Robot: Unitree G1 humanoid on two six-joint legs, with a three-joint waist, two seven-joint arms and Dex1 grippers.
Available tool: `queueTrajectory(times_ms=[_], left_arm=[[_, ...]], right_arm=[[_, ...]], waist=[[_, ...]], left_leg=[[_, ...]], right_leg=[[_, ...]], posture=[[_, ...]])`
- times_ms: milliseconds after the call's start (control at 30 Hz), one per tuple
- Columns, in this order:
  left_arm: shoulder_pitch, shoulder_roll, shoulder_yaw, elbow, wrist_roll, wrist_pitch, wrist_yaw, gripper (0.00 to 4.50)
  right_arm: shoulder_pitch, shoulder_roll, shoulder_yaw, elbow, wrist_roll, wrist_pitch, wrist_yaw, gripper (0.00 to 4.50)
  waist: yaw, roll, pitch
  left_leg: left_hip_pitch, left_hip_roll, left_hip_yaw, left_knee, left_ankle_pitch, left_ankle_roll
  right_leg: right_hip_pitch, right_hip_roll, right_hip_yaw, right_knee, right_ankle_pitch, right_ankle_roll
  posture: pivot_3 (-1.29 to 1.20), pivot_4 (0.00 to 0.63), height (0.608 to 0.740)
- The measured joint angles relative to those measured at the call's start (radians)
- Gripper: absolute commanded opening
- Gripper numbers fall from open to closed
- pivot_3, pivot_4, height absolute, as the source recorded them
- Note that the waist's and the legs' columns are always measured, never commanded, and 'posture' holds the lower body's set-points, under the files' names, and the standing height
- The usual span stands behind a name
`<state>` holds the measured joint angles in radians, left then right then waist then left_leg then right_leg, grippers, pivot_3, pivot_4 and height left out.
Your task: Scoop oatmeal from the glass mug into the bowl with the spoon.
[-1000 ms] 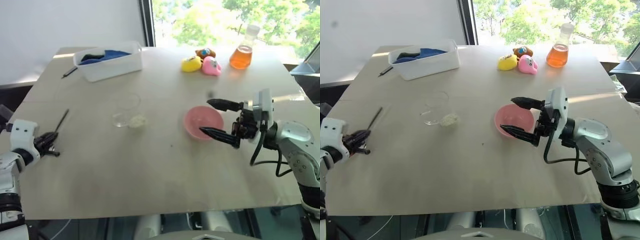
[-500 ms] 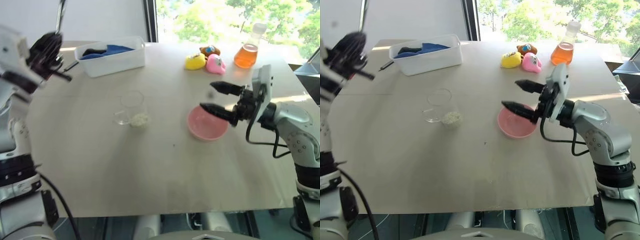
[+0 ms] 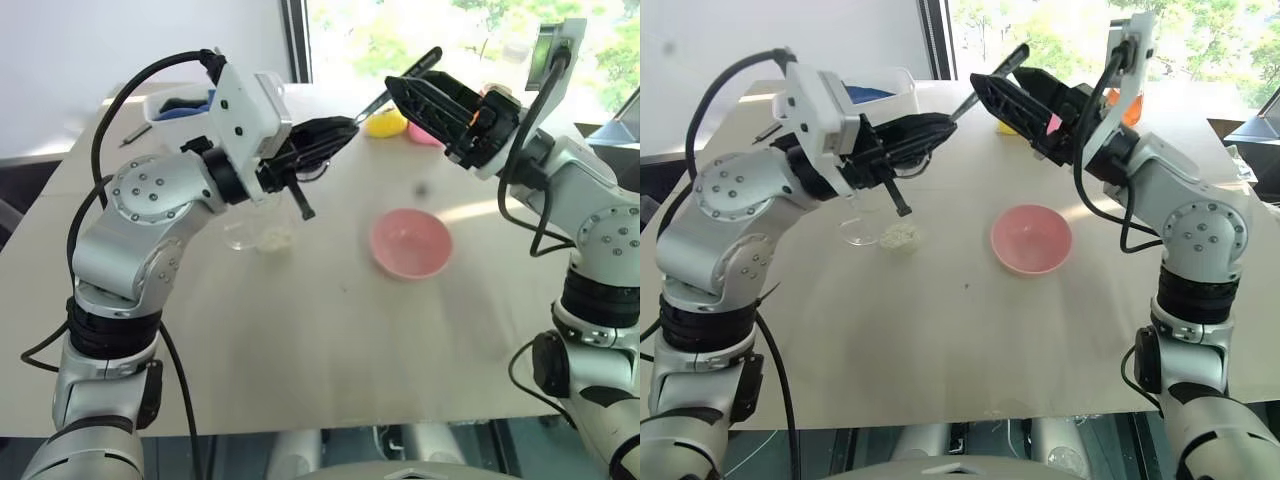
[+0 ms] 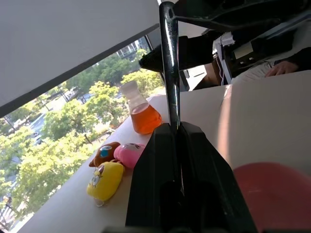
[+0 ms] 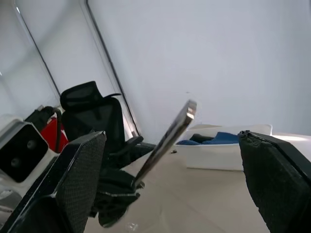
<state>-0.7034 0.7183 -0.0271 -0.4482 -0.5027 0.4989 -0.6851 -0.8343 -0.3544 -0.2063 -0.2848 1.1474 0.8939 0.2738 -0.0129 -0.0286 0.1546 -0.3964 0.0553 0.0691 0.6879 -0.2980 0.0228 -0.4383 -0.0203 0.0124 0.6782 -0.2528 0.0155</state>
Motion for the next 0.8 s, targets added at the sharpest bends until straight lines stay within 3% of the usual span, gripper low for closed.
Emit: queueTrajectory(times_ms=[300,600,633,800], left_arm=[[-0.005,-0.024,-0.06,0.02,0.121,-0.057,-0.04,0.04],[-0.03,-0.067,-0.062,0.047,0.167,-0.073,-0.05,0.0],[-0.03,-0.068,-0.063,0.047,0.171,-0.074,-0.05,0.0],[-0.032,-0.093,-0.061,0.055,0.175,-0.069,-0.049,0.0]], right_arm=[[0.0,0.005,0.002,-0.005,0.062,0.02,-0.048,4.5],[0.003,-0.004,0.002,-0.006,0.079,0.021,-0.066,0.28],[0.004,-0.004,0.003,-0.005,0.084,0.021,-0.064,0.1],[0.005,-0.005,0.002,-0.013,0.089,0.018,-0.07,0.1]], waist=[[0.0,0.0,0.0],[0.0,0.0,0.0],[0.0,0.0,0.0],[0.0,0.0,0.0]], left_leg=[[-0.001,0.0,0.002,0.0,0.0,0.0],[-0.001,0.0,0.002,0.0,0.0,0.0],[-0.001,0.0,0.002,0.0,0.0,0.0],[-0.001,0.001,0.002,0.0,0.0,0.0]], right_leg=[[-0.002,0.0,0.002,0.0,0.0,0.0],[-0.002,0.001,0.002,0.0,0.0,0.0],[-0.002,0.001,0.003,0.0,0.0,0.0],[-0.002,0.001,0.002,0.0,0.0,0.0]], posture=[[0.0,0.15,0.74],[0.0,0.15,0.74],[0.0,0.15,0.74],[0.0,0.15,0.74]])
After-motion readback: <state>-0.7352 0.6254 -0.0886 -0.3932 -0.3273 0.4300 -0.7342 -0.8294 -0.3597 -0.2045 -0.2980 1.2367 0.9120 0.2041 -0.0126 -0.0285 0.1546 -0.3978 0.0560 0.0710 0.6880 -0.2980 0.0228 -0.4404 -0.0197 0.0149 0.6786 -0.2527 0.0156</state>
